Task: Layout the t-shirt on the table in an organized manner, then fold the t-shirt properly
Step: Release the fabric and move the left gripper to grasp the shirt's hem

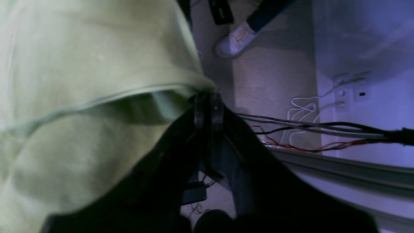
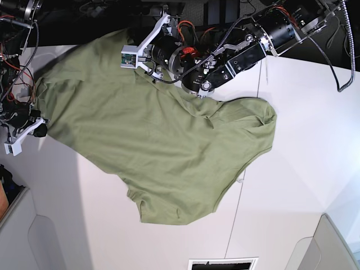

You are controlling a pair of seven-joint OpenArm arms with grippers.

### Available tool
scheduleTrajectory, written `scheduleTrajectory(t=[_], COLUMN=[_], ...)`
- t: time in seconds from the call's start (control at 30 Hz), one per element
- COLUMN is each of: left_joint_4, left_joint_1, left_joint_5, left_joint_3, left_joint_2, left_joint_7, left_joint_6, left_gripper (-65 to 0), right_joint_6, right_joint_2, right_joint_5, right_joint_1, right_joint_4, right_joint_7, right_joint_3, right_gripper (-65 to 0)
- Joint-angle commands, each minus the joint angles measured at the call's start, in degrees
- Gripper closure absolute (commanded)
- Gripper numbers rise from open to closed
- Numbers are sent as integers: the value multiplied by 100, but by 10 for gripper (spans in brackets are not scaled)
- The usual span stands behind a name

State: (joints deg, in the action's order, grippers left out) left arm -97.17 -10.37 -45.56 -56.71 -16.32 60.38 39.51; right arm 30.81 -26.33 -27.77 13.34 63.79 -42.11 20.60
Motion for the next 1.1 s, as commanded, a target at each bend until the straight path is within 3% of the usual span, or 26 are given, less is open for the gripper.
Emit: scheduleTrajectory(t=[0.0, 0.1, 0.17, 0.4, 0.5, 0.53, 0.77, 0.83, 0.87, 0.97, 1.07], left_joint_4=[-103, -105, -116, -636, -756, -756, -734, -638, -564, -214, 297], left_joint_1=[-107, -105, -105, -105, -105, -103, -98, -68, -52, 61, 101], left_joint_5=[-98, -267, -496, -590, -592, -590, -577, -492, -391, -90, 66], left_joint_3=[37, 37, 37, 297, 664, 813, 2061, 2531, 2771, 3541, 4068], left_joint_2=[-31, -90, -87, -85, -85, -87, -107, -166, -208, -273, -273], left_joint_7=[-79, -79, -83, -343, -363, -363, -452, -669, -817, -1285, -1346], left_joint_6=[49, 49, 49, 49, 49, 49, 49, 49, 49, 49, 49], left_gripper=[-30, -168, -224, -229, -229, -229, -229, -229, -229, -228, -228], right_joint_6=[7, 7, 9, 98, 98, 98, 98, 98, 101, 101, 98], right_joint_2=[-109, -111, -111, -114, -114, -114, -107, -90, -52, 66, 79], right_joint_5=[-74, -74, -170, -575, -575, -584, -1102, -1185, -1137, -680, -155], right_joint_1=[216, 317, 317, 315, 315, 315, 317, 330, 328, 313, 315], right_joint_4=[83, 81, 87, 197, 396, 498, 1167, 1174, 1172, 1158, 1104], right_joint_7=[118, 114, 116, 116, 92, 52, -142, -142, -144, -94, 92], right_joint_3=[26, 26, 26, 28, 28, 28, 26, -39, -98, -455, -1019], right_gripper=[0, 0, 0, 0, -118, -129, -122, -37, 0, 0, 0])
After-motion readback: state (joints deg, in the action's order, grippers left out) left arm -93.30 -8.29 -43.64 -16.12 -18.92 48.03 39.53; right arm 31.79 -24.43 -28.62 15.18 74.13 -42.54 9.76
